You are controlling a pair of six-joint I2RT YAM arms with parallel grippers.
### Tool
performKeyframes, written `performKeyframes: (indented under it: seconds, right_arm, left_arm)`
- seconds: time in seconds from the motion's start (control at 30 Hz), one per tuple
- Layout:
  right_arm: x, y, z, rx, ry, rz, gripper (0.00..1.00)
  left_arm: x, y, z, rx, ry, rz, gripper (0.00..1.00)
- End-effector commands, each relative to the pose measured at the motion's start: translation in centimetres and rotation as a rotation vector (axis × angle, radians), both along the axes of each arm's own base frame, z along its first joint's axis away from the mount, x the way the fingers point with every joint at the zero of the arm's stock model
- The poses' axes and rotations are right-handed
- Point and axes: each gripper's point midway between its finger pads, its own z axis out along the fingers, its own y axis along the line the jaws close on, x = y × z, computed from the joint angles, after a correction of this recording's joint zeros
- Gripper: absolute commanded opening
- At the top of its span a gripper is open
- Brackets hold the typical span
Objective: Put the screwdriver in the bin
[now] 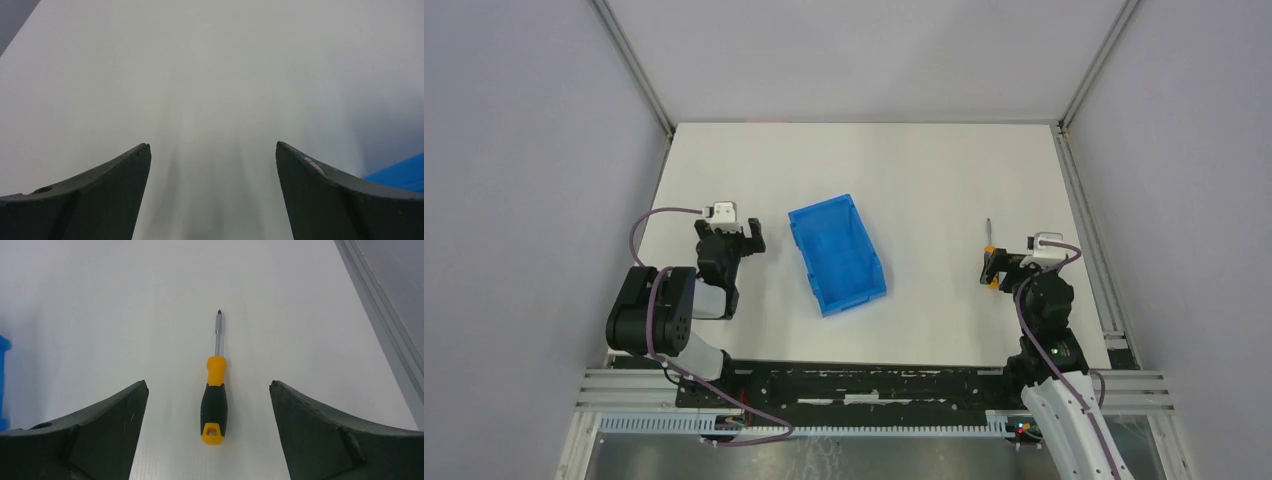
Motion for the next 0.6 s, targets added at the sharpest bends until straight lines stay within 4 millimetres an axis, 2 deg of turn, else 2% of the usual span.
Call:
performKeyframes:
  seconds: [0.0,0.1,0.17,0.3,0.37,0.43,0.5,0.57]
  right_arm:
    - [0.5,-0.6,2.5,0.018,-0.069,-0.046,0.98]
    - [0.8,-1.0,4.3,0.053,-0.12,-0.081,0.98]
    - [0.9,-1.0,6.2,0.071,-0.151,-0.085,0.98]
    - [1.8,-0.4,11.9,0.008,-0.237,-0.028,0.98]
    - [3.1,-0.2,14.3,-0.058,-0.182,-0.01,0.98]
    - [5.1,-1.6,15.4,-0.102,0.0,-0.1,0.98]
    - [7.5,-2.2,14.9,-0.163,0.231,-0.137,0.98]
    - [10.2,-0.9,11.9,-0.177,0.426,-0.045,0.98]
  left_arm:
    - [0.4,0.0,1.3,-0.022,-0.045,0.001,1.0]
    - [0.4,0.0,1.3,-0.023,-0.045,0.001,1.0]
    - [0.4,0.0,1.3,-0.023,-0.046,0.001,1.0]
    - [0.4,0.0,1.3,-0.023,-0.046,0.001,1.0]
    - [0.4,0.0,1.3,-0.023,-0.046,0.001,1.0]
    - [0.4,0.0,1.3,-0.022,-0.046,0.002,1.0]
    - [0.4,0.0,1.3,-0.023,-0.045,0.001,1.0]
    - [0.4,0.0,1.3,-0.023,-0.045,0.001,1.0]
